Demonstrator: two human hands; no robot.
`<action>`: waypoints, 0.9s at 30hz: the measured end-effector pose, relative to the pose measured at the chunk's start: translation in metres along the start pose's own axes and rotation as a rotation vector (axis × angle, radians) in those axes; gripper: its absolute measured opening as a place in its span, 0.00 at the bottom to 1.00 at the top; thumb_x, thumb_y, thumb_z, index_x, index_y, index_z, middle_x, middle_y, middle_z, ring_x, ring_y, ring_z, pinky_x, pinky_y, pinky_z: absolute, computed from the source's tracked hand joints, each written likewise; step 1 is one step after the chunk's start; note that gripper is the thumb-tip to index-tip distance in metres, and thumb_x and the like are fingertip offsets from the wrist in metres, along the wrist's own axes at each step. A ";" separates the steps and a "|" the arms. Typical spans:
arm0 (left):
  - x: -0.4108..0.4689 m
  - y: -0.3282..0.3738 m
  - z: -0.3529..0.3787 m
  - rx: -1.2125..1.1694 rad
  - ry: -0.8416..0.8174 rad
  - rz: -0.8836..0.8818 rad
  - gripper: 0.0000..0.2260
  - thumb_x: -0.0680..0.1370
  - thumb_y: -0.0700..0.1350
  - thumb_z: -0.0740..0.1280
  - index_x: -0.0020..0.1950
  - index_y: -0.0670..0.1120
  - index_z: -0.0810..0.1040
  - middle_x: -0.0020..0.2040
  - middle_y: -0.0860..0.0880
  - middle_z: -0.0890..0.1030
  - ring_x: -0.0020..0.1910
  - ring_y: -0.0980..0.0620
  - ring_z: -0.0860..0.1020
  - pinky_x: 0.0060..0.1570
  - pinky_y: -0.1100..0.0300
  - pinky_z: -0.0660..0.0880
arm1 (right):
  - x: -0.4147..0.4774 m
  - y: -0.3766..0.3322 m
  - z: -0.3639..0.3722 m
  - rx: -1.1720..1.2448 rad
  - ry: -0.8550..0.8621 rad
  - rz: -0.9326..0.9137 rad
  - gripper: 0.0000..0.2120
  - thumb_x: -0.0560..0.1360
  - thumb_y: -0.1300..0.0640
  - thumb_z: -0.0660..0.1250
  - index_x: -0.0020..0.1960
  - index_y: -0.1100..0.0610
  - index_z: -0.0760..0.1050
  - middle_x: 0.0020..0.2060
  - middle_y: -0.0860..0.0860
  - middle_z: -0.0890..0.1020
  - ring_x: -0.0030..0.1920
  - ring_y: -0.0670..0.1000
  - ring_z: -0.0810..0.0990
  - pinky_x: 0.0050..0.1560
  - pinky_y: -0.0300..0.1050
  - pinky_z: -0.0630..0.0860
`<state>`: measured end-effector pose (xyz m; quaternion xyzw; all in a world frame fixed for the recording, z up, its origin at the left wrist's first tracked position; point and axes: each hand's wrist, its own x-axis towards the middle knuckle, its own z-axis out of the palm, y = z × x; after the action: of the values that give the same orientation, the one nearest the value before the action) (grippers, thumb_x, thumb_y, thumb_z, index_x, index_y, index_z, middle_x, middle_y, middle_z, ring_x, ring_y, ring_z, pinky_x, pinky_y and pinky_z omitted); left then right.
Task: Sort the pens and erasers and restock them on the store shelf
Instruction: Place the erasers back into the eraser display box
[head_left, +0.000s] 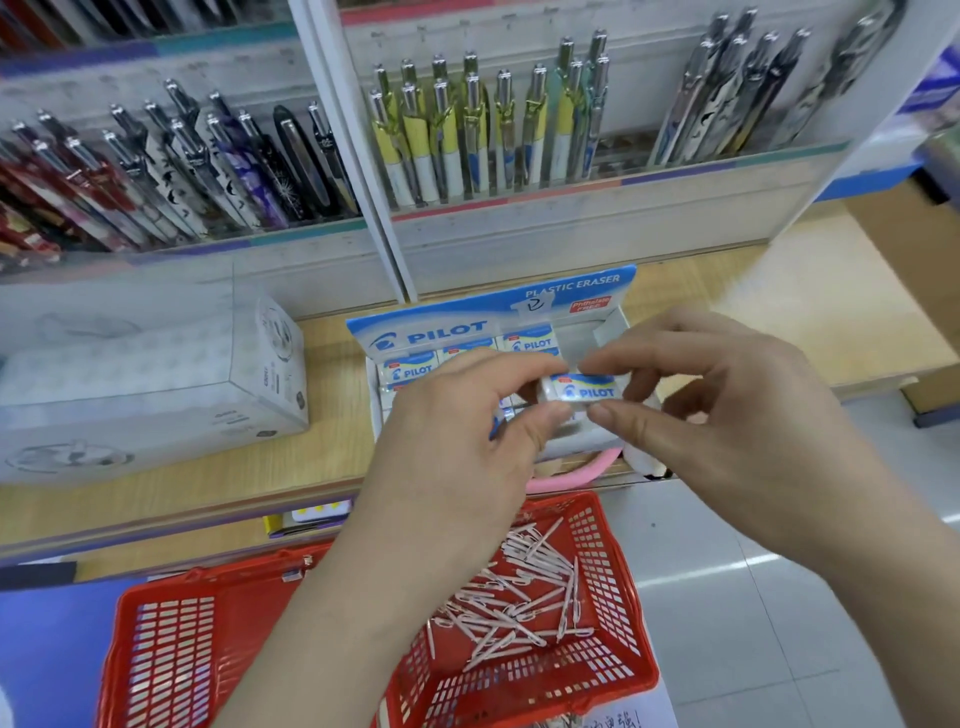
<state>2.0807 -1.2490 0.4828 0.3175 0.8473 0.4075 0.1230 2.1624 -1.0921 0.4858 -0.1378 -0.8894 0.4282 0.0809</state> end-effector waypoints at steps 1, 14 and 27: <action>0.003 0.000 0.002 0.012 0.004 0.010 0.12 0.73 0.51 0.66 0.55 0.55 0.81 0.43 0.64 0.78 0.47 0.69 0.74 0.47 0.79 0.64 | 0.003 0.002 -0.001 -0.016 -0.004 -0.006 0.10 0.68 0.58 0.75 0.47 0.49 0.82 0.43 0.43 0.79 0.42 0.47 0.78 0.38 0.39 0.75; 0.020 -0.021 0.014 0.390 0.016 -0.164 0.21 0.73 0.58 0.68 0.65 0.59 0.74 0.46 0.58 0.70 0.49 0.54 0.75 0.46 0.59 0.68 | 0.038 0.031 0.018 -0.453 0.184 -0.054 0.10 0.69 0.61 0.73 0.50 0.57 0.82 0.44 0.54 0.78 0.43 0.58 0.77 0.43 0.48 0.74; 0.022 -0.024 0.012 0.332 0.009 -0.153 0.20 0.72 0.57 0.69 0.64 0.57 0.76 0.44 0.59 0.68 0.49 0.55 0.74 0.49 0.59 0.70 | 0.042 0.043 0.025 -0.508 0.402 -0.165 0.05 0.68 0.58 0.71 0.42 0.56 0.85 0.37 0.51 0.81 0.38 0.57 0.72 0.34 0.44 0.71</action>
<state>2.0586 -1.2391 0.4575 0.2663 0.9252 0.2530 0.0957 2.1237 -1.0719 0.4372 -0.1627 -0.9422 0.1489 0.2523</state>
